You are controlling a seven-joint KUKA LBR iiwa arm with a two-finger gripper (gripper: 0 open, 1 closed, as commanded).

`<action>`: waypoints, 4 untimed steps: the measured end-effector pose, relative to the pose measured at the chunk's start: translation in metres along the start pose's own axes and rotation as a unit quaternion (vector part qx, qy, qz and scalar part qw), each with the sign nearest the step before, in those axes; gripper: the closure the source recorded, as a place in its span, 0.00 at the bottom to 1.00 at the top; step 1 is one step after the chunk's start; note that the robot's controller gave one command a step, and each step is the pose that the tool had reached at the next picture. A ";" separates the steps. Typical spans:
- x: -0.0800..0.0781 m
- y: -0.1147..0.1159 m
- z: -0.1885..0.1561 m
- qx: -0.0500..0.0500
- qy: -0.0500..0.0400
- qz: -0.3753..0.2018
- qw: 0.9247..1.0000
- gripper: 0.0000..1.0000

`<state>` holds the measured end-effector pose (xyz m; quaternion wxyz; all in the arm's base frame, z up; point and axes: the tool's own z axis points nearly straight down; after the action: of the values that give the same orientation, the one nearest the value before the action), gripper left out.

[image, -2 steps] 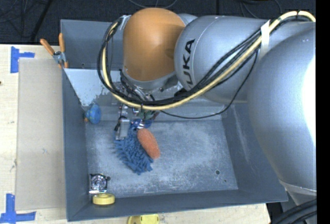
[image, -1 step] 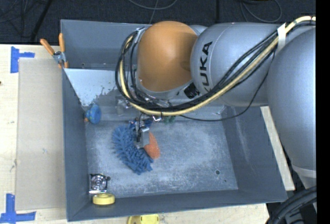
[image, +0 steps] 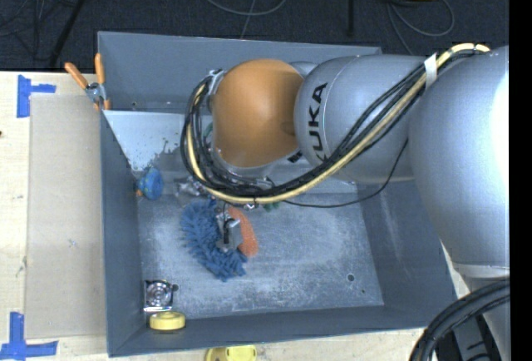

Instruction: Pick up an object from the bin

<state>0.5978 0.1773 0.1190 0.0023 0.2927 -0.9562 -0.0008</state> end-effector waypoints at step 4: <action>-0.007 -0.004 0.048 0.000 -0.002 -0.356 0.934 1.00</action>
Offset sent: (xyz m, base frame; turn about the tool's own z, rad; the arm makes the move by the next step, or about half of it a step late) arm -0.0004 0.0062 -0.0490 -0.5757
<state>0.6053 0.1783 0.0714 -0.0006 0.6139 -0.7893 -0.0019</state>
